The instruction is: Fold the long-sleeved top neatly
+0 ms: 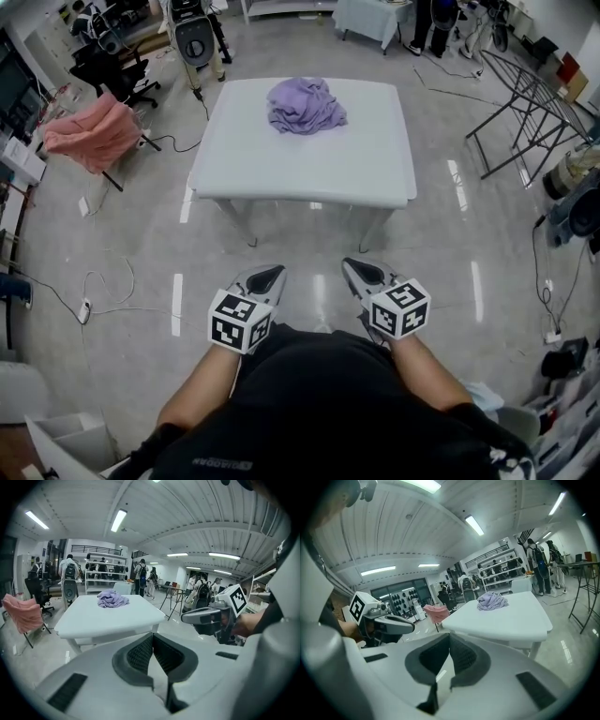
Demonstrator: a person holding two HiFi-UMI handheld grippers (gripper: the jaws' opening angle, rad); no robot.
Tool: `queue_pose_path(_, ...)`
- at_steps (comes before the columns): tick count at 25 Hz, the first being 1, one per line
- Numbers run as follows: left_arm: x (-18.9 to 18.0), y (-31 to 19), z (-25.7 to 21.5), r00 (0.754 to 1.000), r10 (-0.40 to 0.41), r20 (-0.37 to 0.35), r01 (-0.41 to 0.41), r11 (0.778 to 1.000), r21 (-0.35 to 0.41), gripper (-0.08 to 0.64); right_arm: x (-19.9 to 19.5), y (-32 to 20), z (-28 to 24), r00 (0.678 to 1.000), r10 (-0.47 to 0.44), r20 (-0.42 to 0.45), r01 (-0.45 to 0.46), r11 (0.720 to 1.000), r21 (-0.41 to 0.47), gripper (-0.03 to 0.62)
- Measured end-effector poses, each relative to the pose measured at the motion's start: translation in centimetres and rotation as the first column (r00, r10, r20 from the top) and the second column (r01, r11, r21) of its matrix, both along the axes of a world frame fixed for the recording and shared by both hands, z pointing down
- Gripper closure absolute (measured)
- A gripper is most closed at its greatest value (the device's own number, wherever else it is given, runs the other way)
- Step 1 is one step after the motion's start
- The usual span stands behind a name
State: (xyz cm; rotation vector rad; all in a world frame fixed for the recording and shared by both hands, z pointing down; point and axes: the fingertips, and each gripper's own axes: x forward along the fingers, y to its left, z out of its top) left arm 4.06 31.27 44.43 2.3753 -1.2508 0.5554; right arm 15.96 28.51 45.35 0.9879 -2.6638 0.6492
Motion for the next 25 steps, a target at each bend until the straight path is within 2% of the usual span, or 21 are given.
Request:
queue_pose_path(7, 0.6, -1.6, 0.2, 0.999, 0.01, 0.032, -0.01, 1.0, -0.011, 0.555, 1.5, -1.1, 1.2, 0.999, 0.039, 0.022, -0.038, 0.999, -0.038, 0.588)
queue_pose_path(17, -0.4, -3.5, 2.4, 1.0, -0.011, -0.005, 0.011, 0.997, -0.079, 0.555, 1.1, -2.1, 2.5, 0.999, 0.034, -0.005, -0.034, 0.996, -0.087, 0.588)
queue_pose_path(21, -0.4, -6.5, 3.0, 1.0, 0.01, -0.019, -0.012, 0.996, -0.085, 0.555, 0.9, -4.0, 3.0, 0.999, 0.049, -0.021, -0.05, 0.994, -0.094, 0.588)
queue_pose_path(25, -0.8, -10.5, 2.5, 0.999, 0.026, -0.027, -0.028, 0.998, -0.054, 0.555, 0.8, -6.8, 3.6, 0.997, 0.065, -0.042, -0.069, 0.993, -0.101, 0.588)
